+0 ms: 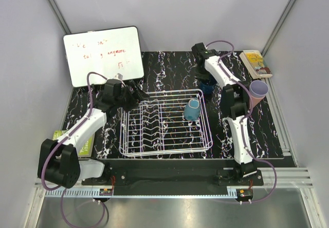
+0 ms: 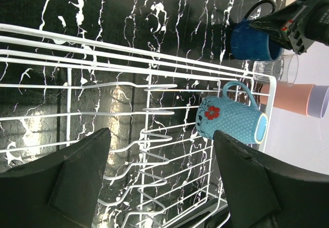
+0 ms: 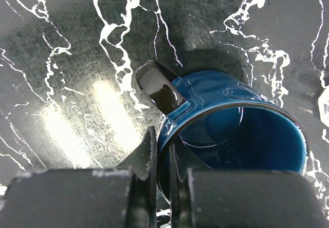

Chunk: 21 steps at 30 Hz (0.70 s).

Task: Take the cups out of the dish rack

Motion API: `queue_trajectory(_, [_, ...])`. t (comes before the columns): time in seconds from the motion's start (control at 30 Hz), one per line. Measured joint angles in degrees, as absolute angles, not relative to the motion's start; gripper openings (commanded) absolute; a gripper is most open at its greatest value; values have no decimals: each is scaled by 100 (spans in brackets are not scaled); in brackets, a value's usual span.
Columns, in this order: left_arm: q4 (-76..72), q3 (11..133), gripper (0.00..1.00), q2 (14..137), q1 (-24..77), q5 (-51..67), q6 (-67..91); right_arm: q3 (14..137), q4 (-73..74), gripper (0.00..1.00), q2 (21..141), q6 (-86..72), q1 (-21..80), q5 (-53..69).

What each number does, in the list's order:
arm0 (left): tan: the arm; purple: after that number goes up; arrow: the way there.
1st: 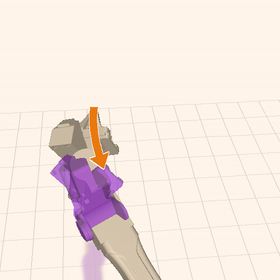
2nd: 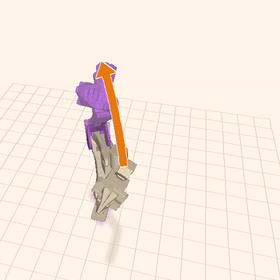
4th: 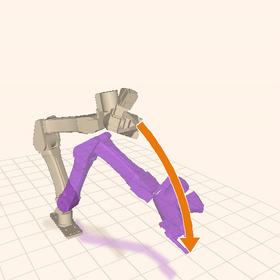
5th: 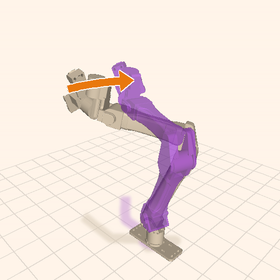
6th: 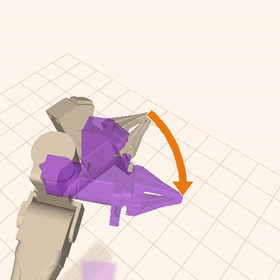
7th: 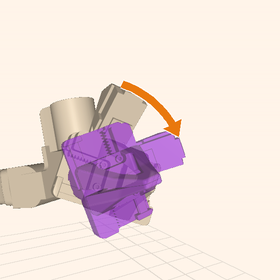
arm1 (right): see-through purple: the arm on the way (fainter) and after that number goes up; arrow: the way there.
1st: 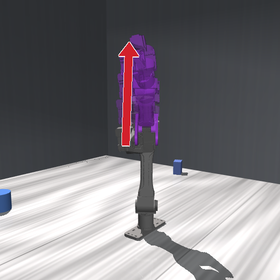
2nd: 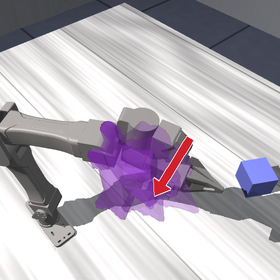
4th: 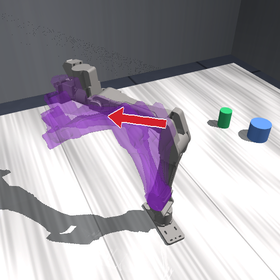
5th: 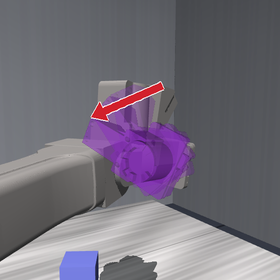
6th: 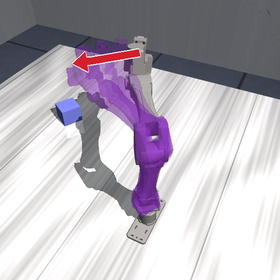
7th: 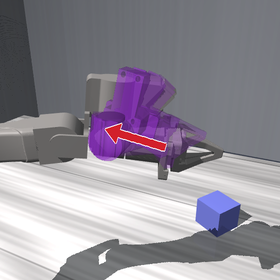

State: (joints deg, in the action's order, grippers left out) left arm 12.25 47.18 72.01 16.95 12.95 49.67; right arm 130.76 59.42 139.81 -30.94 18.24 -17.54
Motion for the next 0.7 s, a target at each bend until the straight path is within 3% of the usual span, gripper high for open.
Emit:
queue_trajectory(0.03, [1227,4718,85,7220,1697,1293,4958,12914,5811,0,13902,-3087,1822,-1739])
queue_trajectory(0.13, [1243,4718,87,7255,1704,1282,4930,12444,5443,16,13638,-3070,1817,-1710])
queue_trajectory(0.2, [1236,4718,88,7255,1715,1278,4899,12199,5277,36,13482,-3074,1809,-1680])
queue_trajectory(0.27, [1238,4718,90,7255,1726,1275,4836,11948,5172,51,13345,-3127,1798,-1581])
queue_trajectory(0.3, [1238,4718,90,7255,1726,1273,4810,11828,5151,65,13279,-3173,1793,-1540])
queue_trajectory(0.4, [1238,4718,90,7247,1734,1256,4716,11242,4960,81,12873,-3218,1787,-1391])
queue_trajectory(0.63, [1406,4960,92,7247,1761,1173,4410,10731,4438,99,11487,-3284,1789,-1118])
queue_trajectory(0.7, [1492,5166,94,7240,1846,1013,4263,10608,4169,99,10914,-3286,1796,-1013])
